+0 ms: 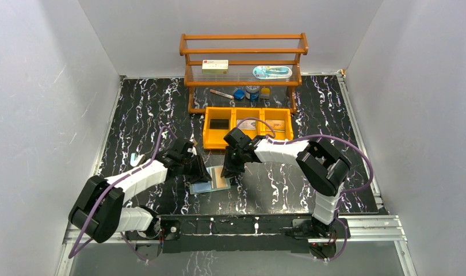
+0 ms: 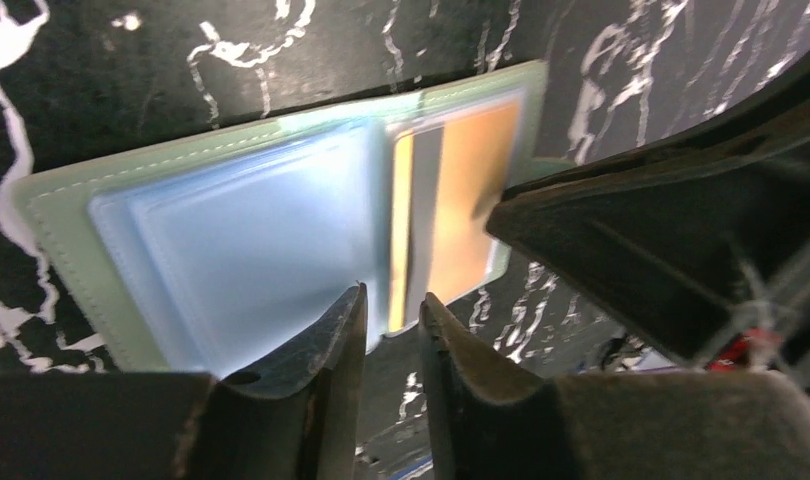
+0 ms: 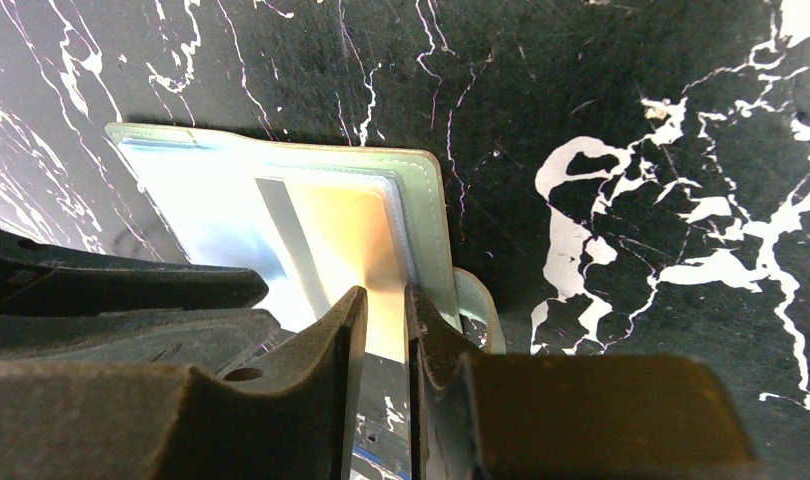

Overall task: Take the credit cards out of the card holder
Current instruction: Remove the credit card from the card holder.

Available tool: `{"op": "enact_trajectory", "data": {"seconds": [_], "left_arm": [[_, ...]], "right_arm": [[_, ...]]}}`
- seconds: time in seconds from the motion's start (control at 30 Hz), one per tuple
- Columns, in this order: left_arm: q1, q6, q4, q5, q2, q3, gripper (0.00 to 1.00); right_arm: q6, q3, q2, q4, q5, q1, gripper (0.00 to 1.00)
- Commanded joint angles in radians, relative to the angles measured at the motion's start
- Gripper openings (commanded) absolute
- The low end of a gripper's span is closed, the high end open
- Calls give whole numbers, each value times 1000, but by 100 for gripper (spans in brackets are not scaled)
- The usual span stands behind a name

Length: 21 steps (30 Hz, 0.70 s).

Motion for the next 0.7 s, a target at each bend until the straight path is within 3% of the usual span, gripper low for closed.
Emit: {"op": "enact_trajectory", "data": {"seconds": [0.0,0.07,0.2,0.4,0.67], "left_arm": [[-5,-2,64,51,-11,47,29],[-4,1,75,52,-5,51,35],[-4,2,100,52,21,38,37],[-3,-12,109,21,62,-12,37],[-3,-98,287,89,76,-152,30]], "right_arm": [[-7,-24,11,-51,32,8,29],[-7,-24,13,-52,31,7,29],[-7,-22,16,-52,27,7,29],[-6,-23,19,-47,20,8,29],[-1,-27,24,-39,13,7,30]]}}
